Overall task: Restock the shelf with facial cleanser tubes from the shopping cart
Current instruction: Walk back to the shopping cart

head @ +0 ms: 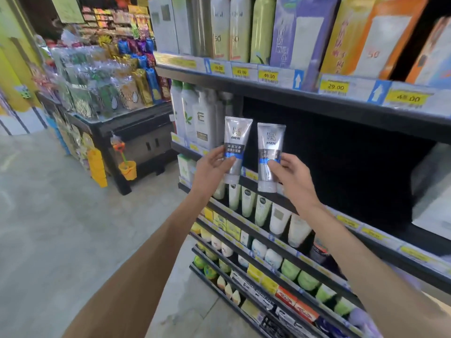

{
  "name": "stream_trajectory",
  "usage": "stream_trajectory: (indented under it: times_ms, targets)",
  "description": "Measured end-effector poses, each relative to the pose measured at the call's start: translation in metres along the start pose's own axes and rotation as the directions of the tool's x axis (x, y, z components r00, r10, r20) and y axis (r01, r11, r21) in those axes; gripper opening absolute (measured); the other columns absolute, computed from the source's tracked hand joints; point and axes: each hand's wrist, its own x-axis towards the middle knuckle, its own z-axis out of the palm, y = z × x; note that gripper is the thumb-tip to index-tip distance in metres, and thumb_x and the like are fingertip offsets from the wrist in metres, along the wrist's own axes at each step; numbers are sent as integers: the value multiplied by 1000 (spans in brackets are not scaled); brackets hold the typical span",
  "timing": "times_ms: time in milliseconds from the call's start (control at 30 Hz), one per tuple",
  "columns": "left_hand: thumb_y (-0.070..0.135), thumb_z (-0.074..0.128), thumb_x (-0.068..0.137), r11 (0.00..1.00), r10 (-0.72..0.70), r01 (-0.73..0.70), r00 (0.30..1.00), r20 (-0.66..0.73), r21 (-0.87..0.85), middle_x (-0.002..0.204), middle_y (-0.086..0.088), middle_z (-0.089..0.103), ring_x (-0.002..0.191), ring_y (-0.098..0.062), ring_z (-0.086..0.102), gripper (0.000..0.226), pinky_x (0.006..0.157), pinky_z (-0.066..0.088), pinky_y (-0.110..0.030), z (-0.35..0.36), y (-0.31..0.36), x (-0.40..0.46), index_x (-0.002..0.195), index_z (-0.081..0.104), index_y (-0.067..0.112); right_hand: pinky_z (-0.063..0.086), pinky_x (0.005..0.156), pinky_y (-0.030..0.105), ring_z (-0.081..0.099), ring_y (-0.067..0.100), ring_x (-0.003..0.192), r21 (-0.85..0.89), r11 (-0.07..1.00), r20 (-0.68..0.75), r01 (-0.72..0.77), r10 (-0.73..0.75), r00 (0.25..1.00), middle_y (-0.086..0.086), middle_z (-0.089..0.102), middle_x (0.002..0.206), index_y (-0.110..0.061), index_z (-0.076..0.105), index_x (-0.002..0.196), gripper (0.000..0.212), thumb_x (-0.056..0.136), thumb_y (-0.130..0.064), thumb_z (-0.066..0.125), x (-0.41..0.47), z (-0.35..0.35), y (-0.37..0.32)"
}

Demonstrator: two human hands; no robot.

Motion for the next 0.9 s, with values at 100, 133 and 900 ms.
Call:
stream_trajectory:
  times_ms: [100, 133, 900]
  targets:
    - [20, 75, 93, 1000, 23, -23, 999, 31, 14, 121, 2, 72, 111, -11, 70, 54, 102, 54, -31, 4, 3, 32, 143, 56, 11, 58, 84, 23, 70, 7, 94, -9, 1000, -42, -20, 20, 999, 0, 68, 115, -26, 64, 117, 25, 94, -32, 73, 22, 4, 2]
    - [18, 75, 93, 1000, 24, -25, 999, 35, 16, 121, 0, 72, 110, -11, 70, 52, 102, 55, -32, 6, 3, 43, 142, 56, 9, 58, 86, 25, 70, 9, 97, -14, 1000, -57, -19, 18, 998, 1, 68, 115, -24, 64, 118, 27, 94, -32, 73, 29, 5, 3]
    - [0, 58, 98, 971, 31, -87, 969, 243, 223, 120, 0, 62, 112, -17, 60, 40, 107, 47, -36, 63, -68, 225, 136, 48, 6, 54, 87, 23, 66, 6, 106, -291, 942, -300, -168, 77, 951, -9, 65, 117, -24, 55, 118, 36, 90, -18, 77, 98, 24, 39]
